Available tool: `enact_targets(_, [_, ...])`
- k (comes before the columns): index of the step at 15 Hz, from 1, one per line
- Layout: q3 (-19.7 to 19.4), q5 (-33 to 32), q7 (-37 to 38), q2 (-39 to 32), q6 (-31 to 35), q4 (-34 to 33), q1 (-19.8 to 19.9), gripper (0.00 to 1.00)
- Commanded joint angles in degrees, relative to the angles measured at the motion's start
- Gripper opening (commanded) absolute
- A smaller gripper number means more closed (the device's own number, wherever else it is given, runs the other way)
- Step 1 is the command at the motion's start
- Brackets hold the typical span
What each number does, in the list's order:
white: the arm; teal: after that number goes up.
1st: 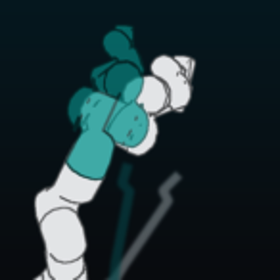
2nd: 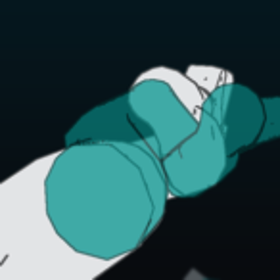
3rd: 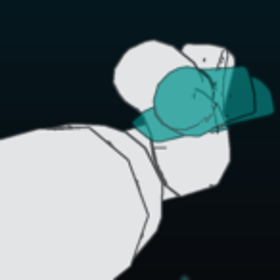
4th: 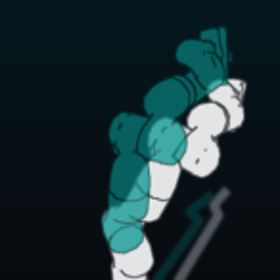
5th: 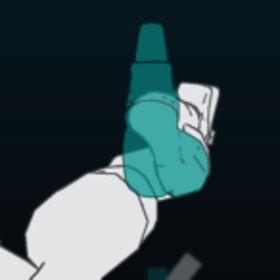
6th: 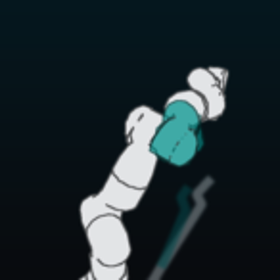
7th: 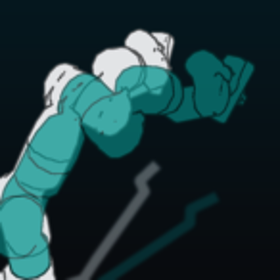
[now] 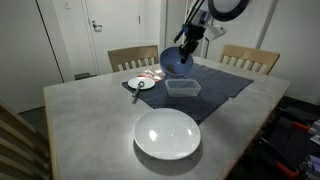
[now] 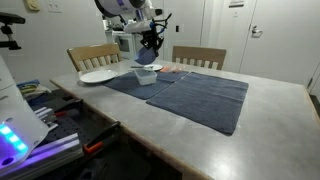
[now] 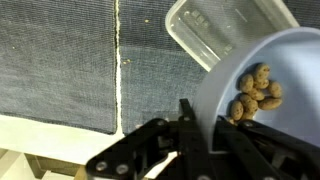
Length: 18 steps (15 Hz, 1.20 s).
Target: Pour the things in the bowl in the lunch box
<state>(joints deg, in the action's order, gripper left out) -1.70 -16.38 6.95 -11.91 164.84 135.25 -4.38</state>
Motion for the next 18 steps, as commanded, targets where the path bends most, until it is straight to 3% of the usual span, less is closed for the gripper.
enact_targets(1, [-3.1,-4.9,4.8,-5.1,3.5,-4.2,-1.8,0.02])
enact_targets(7, [-8.5,-9.8,10.0,-8.1,7.0,-7.5,-3.8,0.02])
enact_targets(11, [-15.3,-16.1,13.3,-6.4,8.6,-7.6,-7.1,0.02])
enact_targets(18, [-26.3,-28.8,20.6,-1.8,4.3,-7.7,-14.4,0.02])
